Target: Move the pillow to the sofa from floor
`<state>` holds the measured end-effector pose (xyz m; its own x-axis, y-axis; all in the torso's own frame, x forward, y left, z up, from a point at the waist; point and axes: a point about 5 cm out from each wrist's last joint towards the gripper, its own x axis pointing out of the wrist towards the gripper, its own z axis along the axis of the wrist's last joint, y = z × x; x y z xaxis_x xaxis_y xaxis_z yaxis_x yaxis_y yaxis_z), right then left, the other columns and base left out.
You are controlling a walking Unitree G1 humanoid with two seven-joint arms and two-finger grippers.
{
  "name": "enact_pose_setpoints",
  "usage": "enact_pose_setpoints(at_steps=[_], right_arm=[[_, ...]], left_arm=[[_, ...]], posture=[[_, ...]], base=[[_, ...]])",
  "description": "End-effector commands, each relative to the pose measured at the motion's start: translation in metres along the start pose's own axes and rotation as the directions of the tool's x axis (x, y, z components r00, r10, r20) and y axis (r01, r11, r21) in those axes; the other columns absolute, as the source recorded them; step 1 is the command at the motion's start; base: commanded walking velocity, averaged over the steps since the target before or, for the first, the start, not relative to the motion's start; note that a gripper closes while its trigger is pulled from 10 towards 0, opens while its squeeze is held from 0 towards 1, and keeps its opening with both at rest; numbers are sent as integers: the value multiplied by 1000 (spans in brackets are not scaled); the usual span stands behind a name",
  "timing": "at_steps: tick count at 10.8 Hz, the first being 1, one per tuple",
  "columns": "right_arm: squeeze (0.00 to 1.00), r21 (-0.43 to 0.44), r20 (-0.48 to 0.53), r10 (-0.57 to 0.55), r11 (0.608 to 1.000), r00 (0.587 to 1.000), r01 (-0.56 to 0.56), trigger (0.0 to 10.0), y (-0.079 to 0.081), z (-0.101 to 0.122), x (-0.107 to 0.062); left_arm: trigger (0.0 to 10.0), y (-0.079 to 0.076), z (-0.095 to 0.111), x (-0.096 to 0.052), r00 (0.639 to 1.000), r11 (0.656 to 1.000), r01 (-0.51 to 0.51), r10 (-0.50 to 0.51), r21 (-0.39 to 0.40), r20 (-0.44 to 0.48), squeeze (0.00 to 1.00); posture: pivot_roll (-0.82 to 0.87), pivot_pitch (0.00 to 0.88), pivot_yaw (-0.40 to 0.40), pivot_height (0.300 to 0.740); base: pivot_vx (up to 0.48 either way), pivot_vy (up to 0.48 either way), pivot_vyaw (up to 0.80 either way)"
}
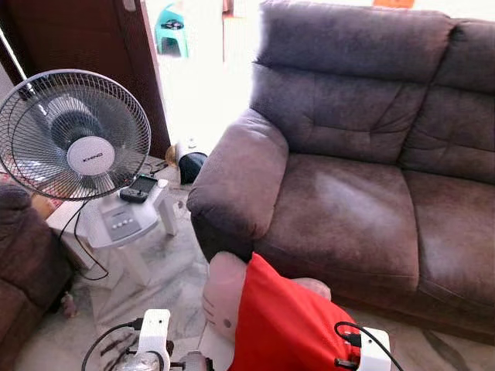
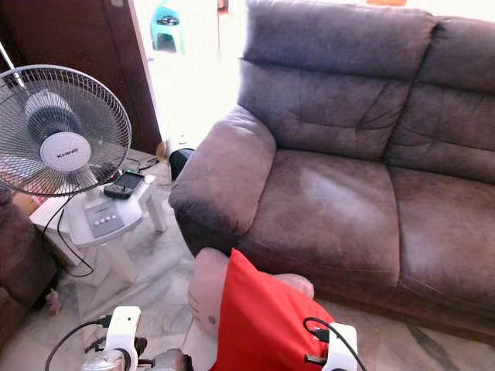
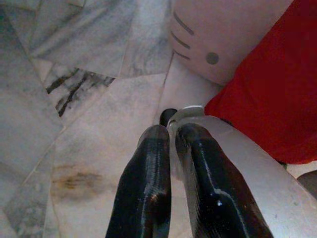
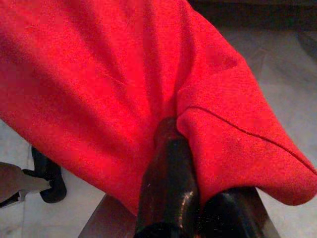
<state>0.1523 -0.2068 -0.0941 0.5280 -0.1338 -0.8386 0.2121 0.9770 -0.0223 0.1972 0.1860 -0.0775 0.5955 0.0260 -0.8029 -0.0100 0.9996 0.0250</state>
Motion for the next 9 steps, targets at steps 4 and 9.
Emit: enact_pose_setpoints(at_steps=[4,9], right_arm=[[0,-2,-23,4,1000,1000,-4,10000,-5,-7,-1],[0,-44,-69,-4,999,998,1,10000,-6,-11,-2]], left_arm=[[10000,22,-12,-5,1000,1000,-28,28,-3,-7,0],[10000,17,4,-3,998,1000,-19,19,-2,65,0]], posture=[[90,49,-29,693],[88,48,-28,693]], base=[[0,0,0],[0,0,0]])
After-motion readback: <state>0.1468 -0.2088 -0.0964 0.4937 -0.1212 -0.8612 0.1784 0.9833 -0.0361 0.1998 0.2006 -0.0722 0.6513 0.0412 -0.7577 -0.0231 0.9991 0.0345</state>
